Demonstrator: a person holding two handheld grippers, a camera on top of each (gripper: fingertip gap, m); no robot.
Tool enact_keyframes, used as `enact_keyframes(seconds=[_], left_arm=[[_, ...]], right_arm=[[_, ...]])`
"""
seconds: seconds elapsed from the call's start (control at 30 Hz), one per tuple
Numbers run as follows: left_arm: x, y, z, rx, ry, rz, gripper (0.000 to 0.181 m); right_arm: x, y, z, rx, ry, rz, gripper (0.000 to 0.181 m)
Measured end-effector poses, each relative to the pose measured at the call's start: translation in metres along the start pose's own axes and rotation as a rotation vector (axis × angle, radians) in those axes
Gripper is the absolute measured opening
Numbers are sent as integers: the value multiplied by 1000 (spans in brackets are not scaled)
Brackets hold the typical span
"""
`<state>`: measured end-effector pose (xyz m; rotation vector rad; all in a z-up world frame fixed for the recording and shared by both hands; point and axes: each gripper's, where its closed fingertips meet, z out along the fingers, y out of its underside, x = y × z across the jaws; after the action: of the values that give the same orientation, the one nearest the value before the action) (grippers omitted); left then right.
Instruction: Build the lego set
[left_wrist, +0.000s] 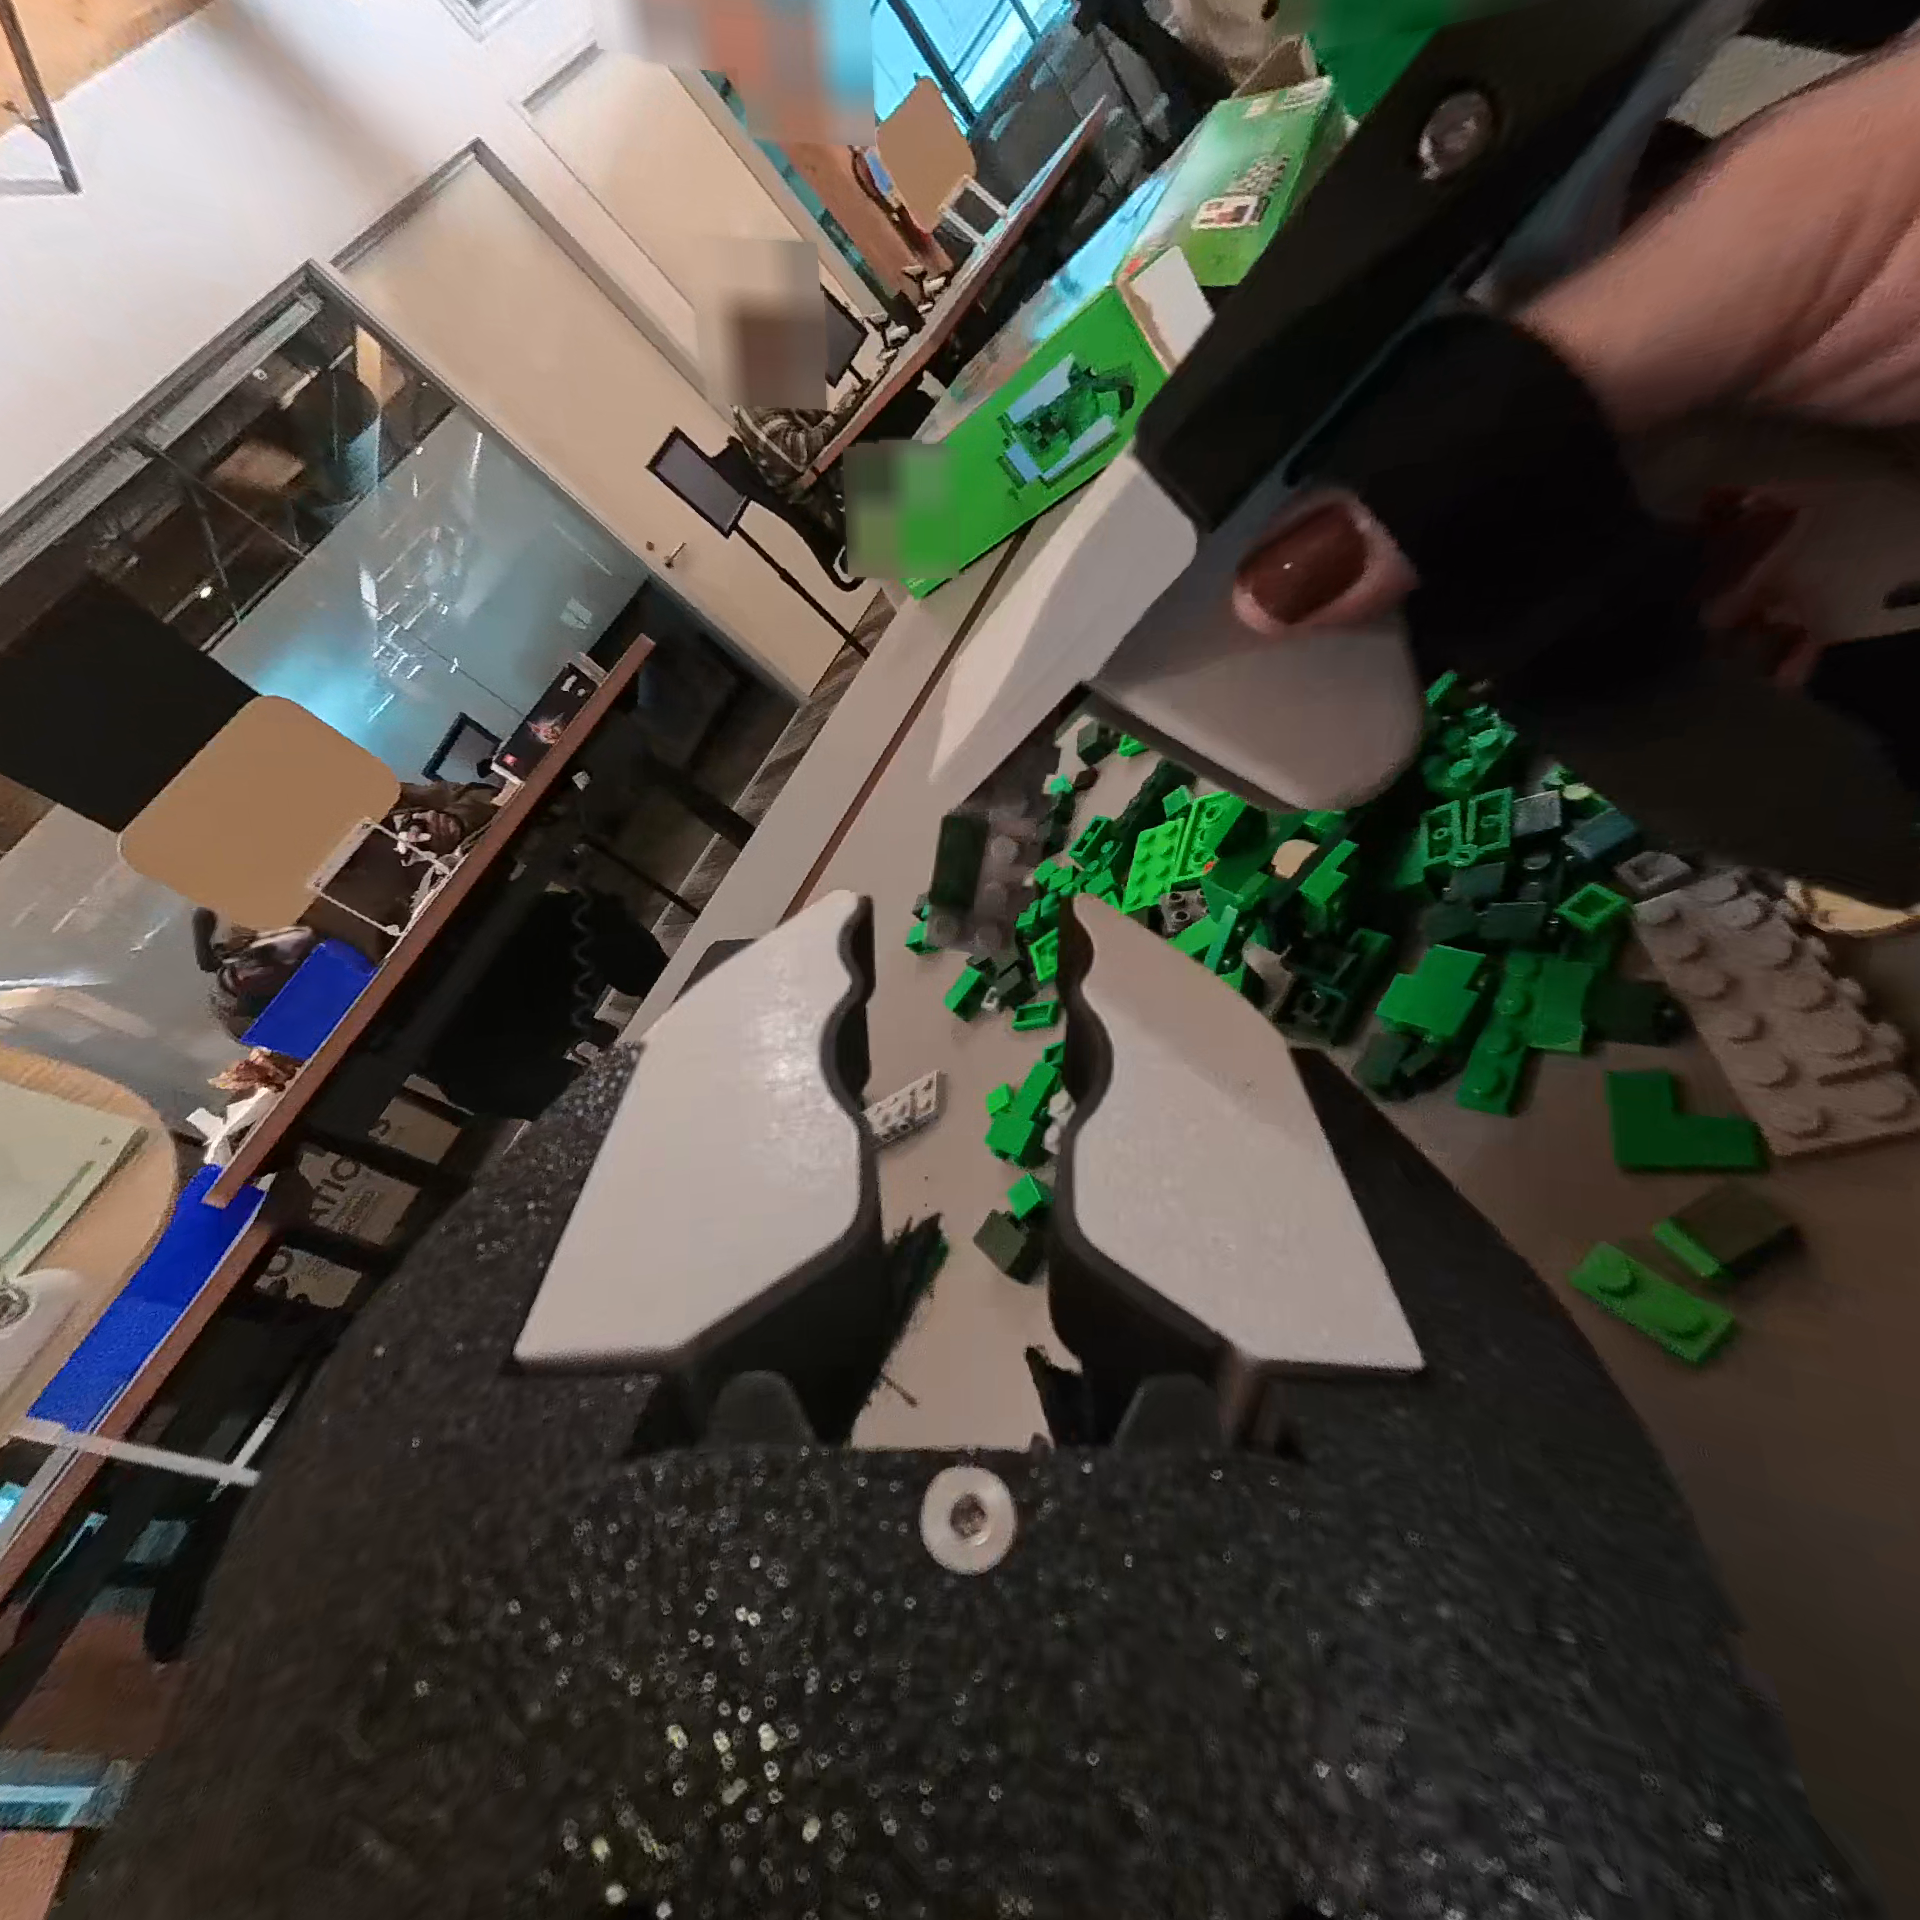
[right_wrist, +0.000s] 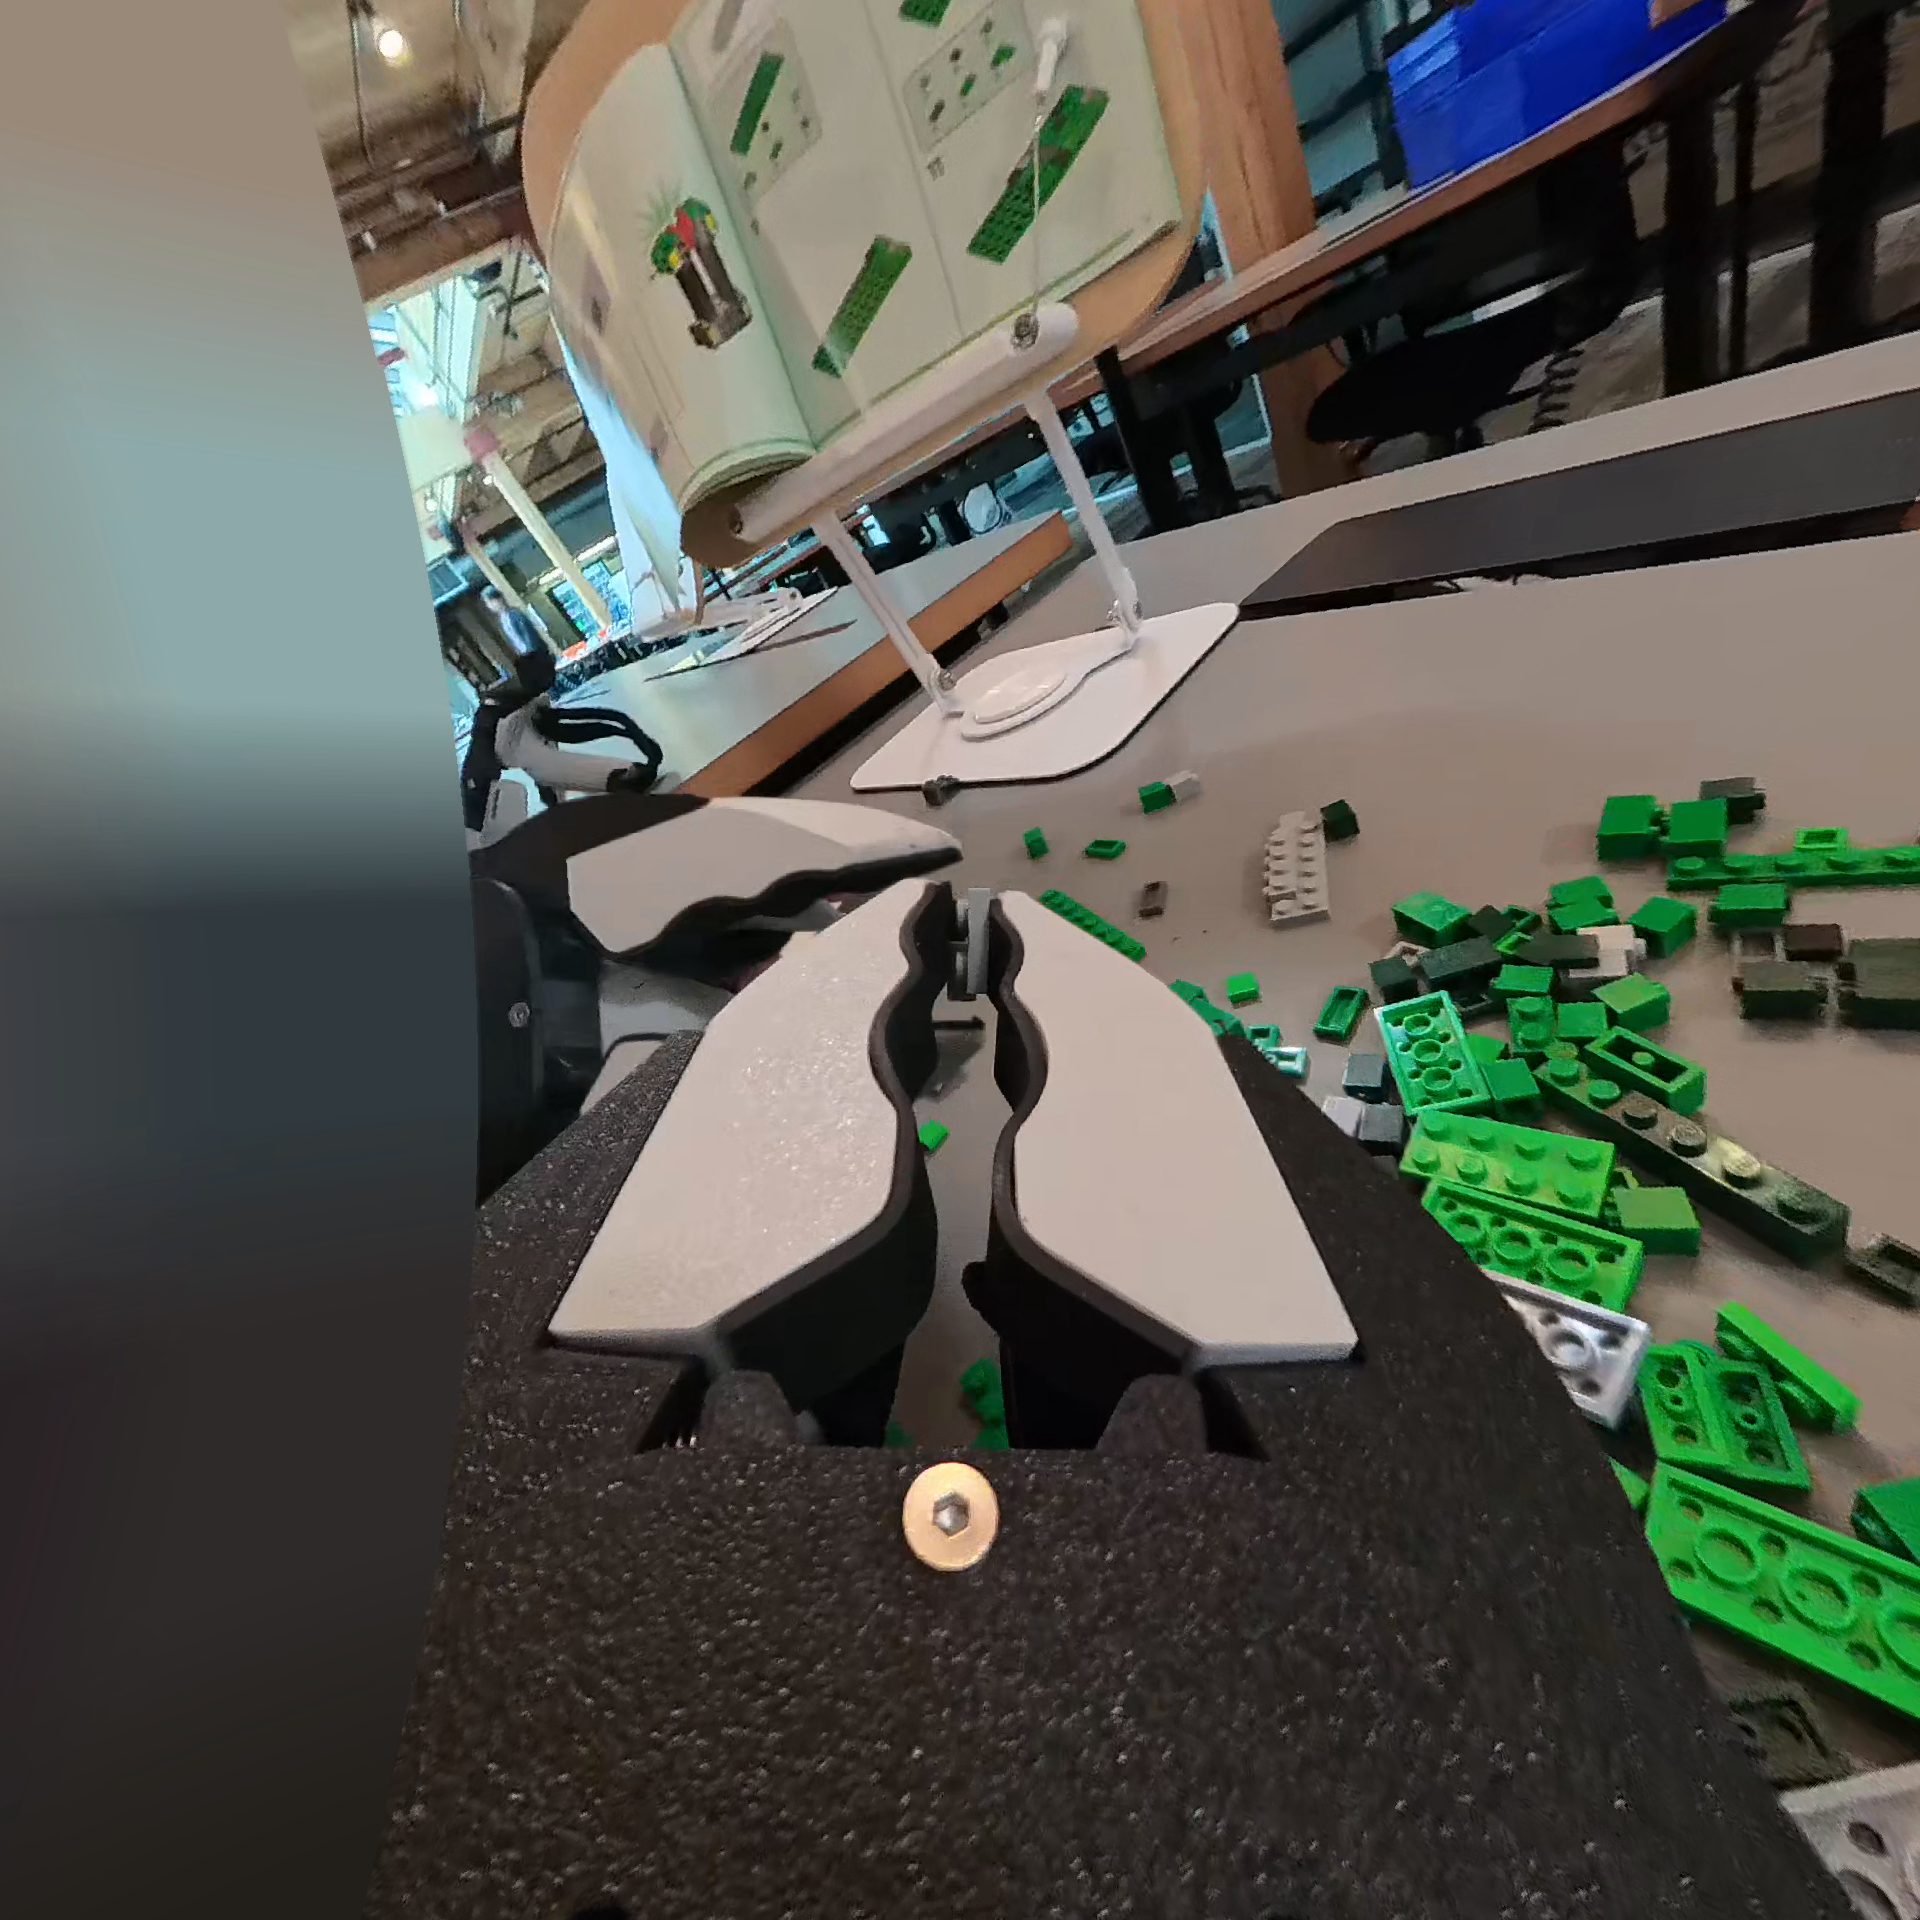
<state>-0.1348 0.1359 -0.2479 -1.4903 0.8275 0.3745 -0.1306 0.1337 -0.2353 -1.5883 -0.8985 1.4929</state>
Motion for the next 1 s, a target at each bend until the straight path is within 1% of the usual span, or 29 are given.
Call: enact_keyframes(seconds=[0.07,0.17,0.27,0.3,0.37,0.53,0.63,0.67,0.7,0.77,0.8,0.9,1.0], left_arm=[[3,-1,0,-2,4,19,32],[3,-3,-1,5,-14,56,19],[2,-4,-2,-1,-19,102,18],[0,-6,-3,-6,-26,136,18],[-5,-10,-5,-34,-94,300,17],[-9,-13,-8,-64,-179,528,17],[-10,-16,-10,-57,-228,633,17],[-8,-19,-10,-51,-243,698,17],[-7,-17,-8,-63,-245,714,17],[-5,-15,-7,-52,-221,678,16],[-6,-15,-7,-49,-216,651,16],[-5,-11,-5,-26,-164,477,17],[-3,-4,-3,-14,-80,242,19]], right_arm=[[-3,2,1,-15,-12,-17,7],[-7,4,3,-31,-24,-35,7],[-8,2,2,-17,-26,-40,7],[-10,0,2,0,-28,-28,7],[-11,-3,1,34,-20,7,7],[-15,-5,0,123,-61,249,8],[-11,-5,-2,152,-64,359,6],[-9,-4,-3,159,-88,410,6],[-7,-2,-3,156,-90,437,6],[-6,-2,-2,143,-85,410,6],[-6,-2,-2,132,-71,367,6],[-6,0,0,85,-39,255,6],[-4,2,0,37,-9,150,6]])
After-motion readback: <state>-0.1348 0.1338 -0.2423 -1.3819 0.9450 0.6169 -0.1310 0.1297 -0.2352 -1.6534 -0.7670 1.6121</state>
